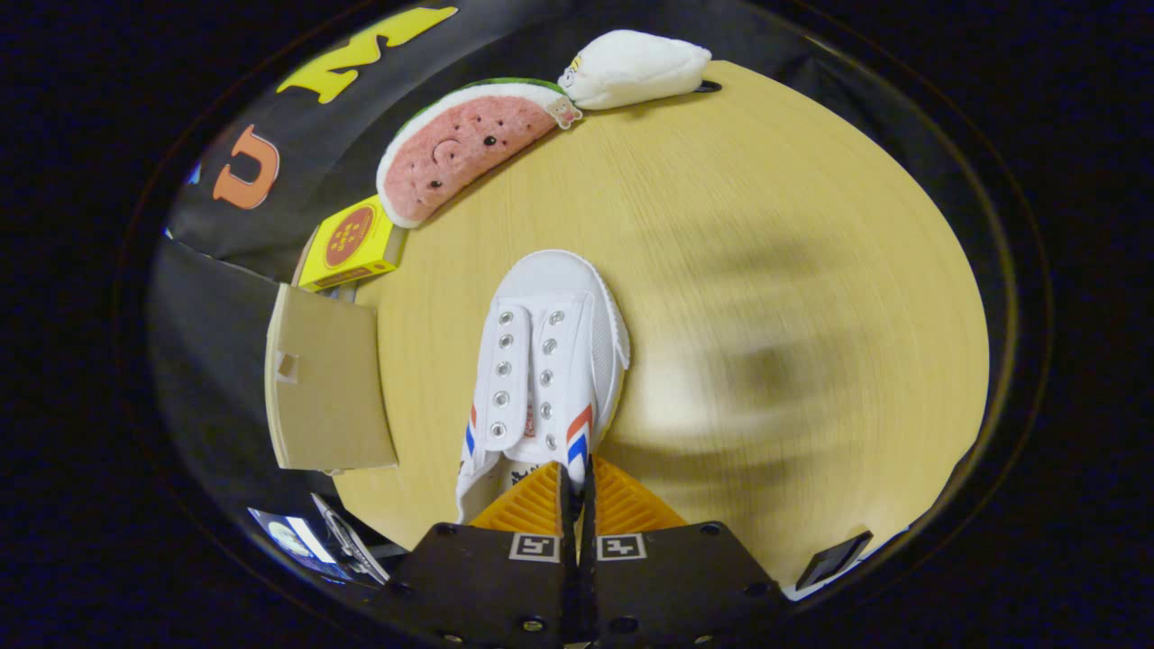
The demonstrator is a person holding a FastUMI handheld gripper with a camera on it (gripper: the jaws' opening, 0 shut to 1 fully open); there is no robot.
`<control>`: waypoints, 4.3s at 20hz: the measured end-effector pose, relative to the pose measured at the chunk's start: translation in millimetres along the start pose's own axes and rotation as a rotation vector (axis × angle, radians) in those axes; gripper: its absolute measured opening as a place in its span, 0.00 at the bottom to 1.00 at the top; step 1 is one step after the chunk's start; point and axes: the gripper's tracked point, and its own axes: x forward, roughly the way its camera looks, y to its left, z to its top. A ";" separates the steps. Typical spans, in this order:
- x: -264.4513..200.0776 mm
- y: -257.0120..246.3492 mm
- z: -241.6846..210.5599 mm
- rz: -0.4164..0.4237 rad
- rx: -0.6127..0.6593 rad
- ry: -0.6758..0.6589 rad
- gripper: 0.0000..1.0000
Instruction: Open the storage box then place both shoes into the box .Put the left shoe in first, then the right shoe, with the right side of both shoes facing outward in a uniform manner.
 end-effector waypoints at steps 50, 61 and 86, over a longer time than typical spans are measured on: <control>-16.1 351.2 -64.0 -0.200 -0.579 -0.403 0.93; -164.0 309.7 -68.4 -0.218 -0.505 -0.744 0.96; -343.2 322.7 -66.0 -0.191 -0.542 -1.162 0.95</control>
